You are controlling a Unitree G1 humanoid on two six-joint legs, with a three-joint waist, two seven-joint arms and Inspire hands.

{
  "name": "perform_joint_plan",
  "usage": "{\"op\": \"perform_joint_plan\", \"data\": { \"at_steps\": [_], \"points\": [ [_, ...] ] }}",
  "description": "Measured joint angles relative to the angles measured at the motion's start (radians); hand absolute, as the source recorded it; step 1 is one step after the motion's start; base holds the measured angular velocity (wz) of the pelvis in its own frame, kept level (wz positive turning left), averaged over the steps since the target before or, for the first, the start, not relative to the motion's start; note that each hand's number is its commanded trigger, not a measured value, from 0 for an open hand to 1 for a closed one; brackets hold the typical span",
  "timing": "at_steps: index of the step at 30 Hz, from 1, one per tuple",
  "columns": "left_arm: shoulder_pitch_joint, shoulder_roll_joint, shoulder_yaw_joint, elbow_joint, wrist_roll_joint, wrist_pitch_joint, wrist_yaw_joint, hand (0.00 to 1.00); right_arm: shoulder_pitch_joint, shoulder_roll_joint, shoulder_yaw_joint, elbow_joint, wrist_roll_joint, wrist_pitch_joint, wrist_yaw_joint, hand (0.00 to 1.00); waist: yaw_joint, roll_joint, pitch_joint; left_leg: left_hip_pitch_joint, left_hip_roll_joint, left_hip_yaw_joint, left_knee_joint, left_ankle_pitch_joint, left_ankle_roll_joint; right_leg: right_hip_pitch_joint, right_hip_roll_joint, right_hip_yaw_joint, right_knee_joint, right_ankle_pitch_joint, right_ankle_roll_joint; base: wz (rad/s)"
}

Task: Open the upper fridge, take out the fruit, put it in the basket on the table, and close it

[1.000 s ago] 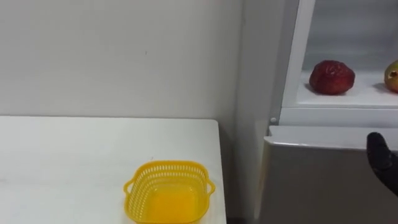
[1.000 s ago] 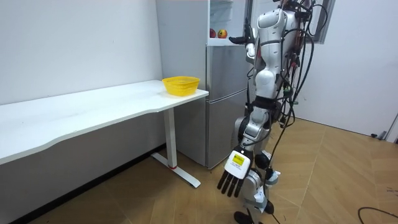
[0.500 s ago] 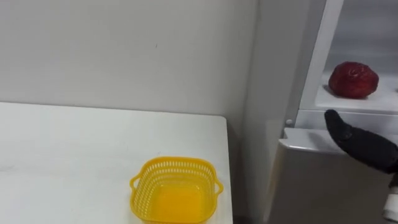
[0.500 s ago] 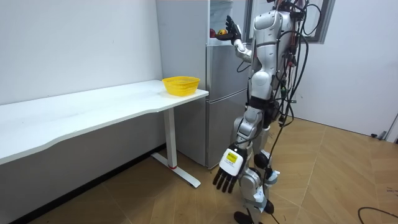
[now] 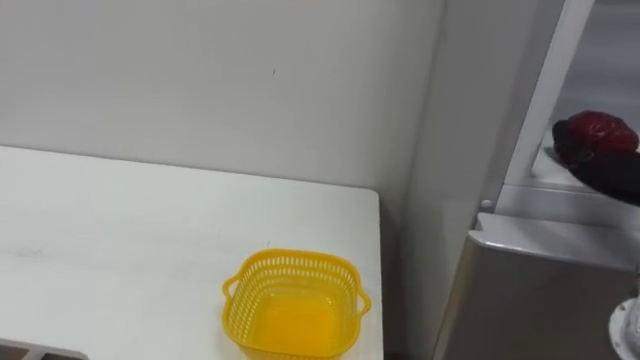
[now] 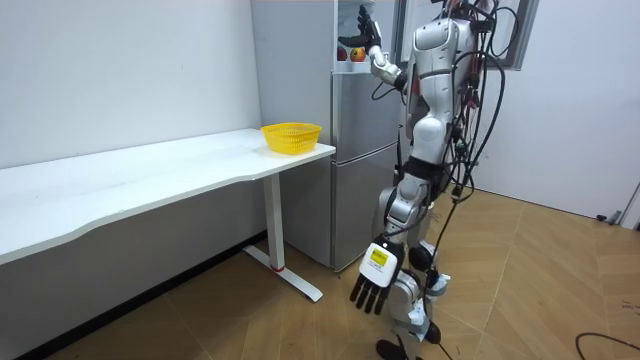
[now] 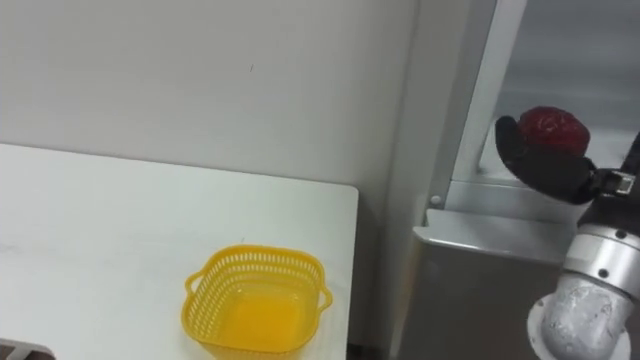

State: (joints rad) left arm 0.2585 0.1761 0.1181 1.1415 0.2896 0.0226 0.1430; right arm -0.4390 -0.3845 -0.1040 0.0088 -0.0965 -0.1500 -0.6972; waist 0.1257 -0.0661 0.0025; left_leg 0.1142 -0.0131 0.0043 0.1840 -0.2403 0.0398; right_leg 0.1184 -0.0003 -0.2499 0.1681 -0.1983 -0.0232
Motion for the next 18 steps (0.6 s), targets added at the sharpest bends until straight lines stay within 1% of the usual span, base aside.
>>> {"op": "perform_joint_plan", "data": {
  "at_steps": [4,6,7,10,12,14,18],
  "points": [
    [0.022,-0.001,0.007,-0.034,0.011,0.0,-0.004,0.0,-0.017,-0.026,-0.008,0.003,0.023,0.0,0.003,0.0,0.003,-0.005,-0.0019,-0.005,0.0,-0.001,0.005,0.0,0.0,0.0,0.0,-0.001,0.001,0.0,-0.001,0.01],
    [0.029,0.0,0.019,-0.041,0.011,0.003,-0.008,0.0,-0.017,-0.034,-0.009,0.003,0.033,0.001,0.005,0.0,0.006,-0.01,-0.0058,-0.015,0.0,-0.003,0.01,0.0,0.0,-0.007,-0.001,-0.002,0.002,0.001,-0.001,0.04],
    [0.028,0.0,0.023,-0.042,0.011,0.004,-0.009,0.0,-0.019,-0.035,-0.009,0.004,0.035,0.001,0.009,0.0,0.008,-0.01,-0.0062,-0.017,0.0,-0.004,0.014,0.0,0.0,-0.008,-0.001,-0.002,0.002,0.001,-0.002,0.0],
    [0.028,0.002,0.026,-0.046,0.011,0.014,-0.032,0.0,-0.033,-0.038,-0.008,0.027,0.041,0.007,0.027,0.0,0.007,-0.01,-0.0057,-0.015,0.0,-0.006,0.015,0.0,0.0,-0.007,-0.001,-0.003,0.002,0.002,-0.004,0.0],
    [0.029,0.003,0.024,-0.046,0.011,0.015,-0.052,0.0,-0.033,-0.054,-0.008,0.07,0.061,0.013,0.044,0.0,0.007,-0.011,-0.0049,-0.014,0.0,-0.005,0.016,0.0,0.0,-0.002,-0.002,-0.003,0.002,0.002,-0.004,0.0],
    [0.026,0.004,0.024,-0.046,0.011,0.015,-0.07,0.0,-0.033,-0.061,-0.006,0.086,0.069,0.018,0.063,0.0,0.005,-0.012,-0.0039,-0.016,0.0,-0.006,0.018,0.0,-0.001,-0.003,-0.002,-0.004,0.002,0.003,-0.004,0.0],
    [0.018,0.008,0.024,-0.049,0.011,0.019,-0.098,0.0,-0.033,-0.066,-0.004,0.128,0.069,0.022,0.105,0.0,0.005,-0.016,-0.0017,-0.016,0.0,-0.003,0.019,0.001,-0.002,-0.003,-0.002,-0.003,0.004,0.003,-0.005,0.0]
  ]
}}
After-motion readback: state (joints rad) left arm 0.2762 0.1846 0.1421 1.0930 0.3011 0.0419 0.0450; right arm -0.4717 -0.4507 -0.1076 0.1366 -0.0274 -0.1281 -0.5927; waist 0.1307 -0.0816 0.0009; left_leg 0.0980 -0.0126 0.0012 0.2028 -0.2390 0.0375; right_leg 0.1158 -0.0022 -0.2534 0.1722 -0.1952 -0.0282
